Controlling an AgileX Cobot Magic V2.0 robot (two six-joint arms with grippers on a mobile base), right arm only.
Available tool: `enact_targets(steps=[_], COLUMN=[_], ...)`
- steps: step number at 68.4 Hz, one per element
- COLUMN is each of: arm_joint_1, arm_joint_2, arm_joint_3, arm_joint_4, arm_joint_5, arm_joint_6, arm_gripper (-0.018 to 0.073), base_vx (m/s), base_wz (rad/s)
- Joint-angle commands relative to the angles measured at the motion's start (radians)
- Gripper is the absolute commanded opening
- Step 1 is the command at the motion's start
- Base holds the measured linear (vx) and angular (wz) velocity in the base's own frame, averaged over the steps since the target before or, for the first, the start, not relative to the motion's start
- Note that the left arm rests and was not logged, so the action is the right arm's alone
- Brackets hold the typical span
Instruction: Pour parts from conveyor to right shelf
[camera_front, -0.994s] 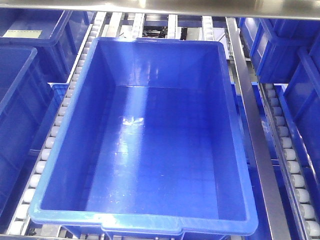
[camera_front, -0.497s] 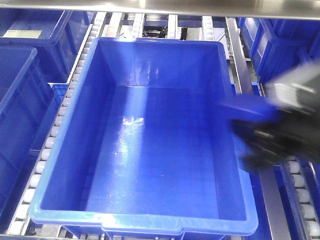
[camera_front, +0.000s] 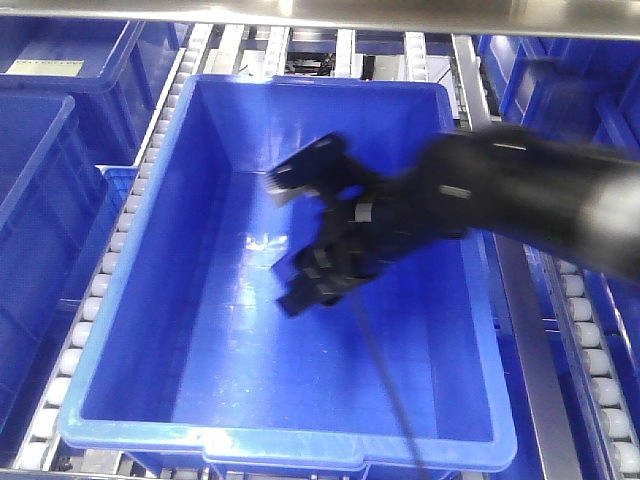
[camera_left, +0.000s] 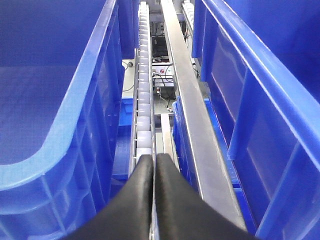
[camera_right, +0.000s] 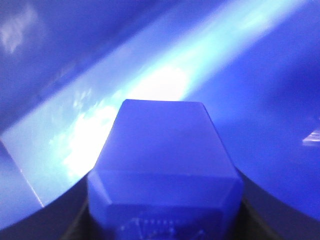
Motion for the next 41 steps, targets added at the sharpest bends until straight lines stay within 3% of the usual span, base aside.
enact_targets(steps=[1,21,41], arm_joint_1=[0.001,0.000,0.000], arm_joint_2=[0.053,0.300,0.417], arm_joint_3=[-0.127,-0.421,-0.498], arm_joint_4=[-0.023,-0.099,-0.098], arm_joint_5=[0.066,0.310,0.384], arm_joint_6=[0.028,0.067,0.066], arm_gripper=[-0.0006,-0.0006,-0.0006], base_vx=[0.00,0.00,0.00], base_wz=[0.00,0.00,0.00])
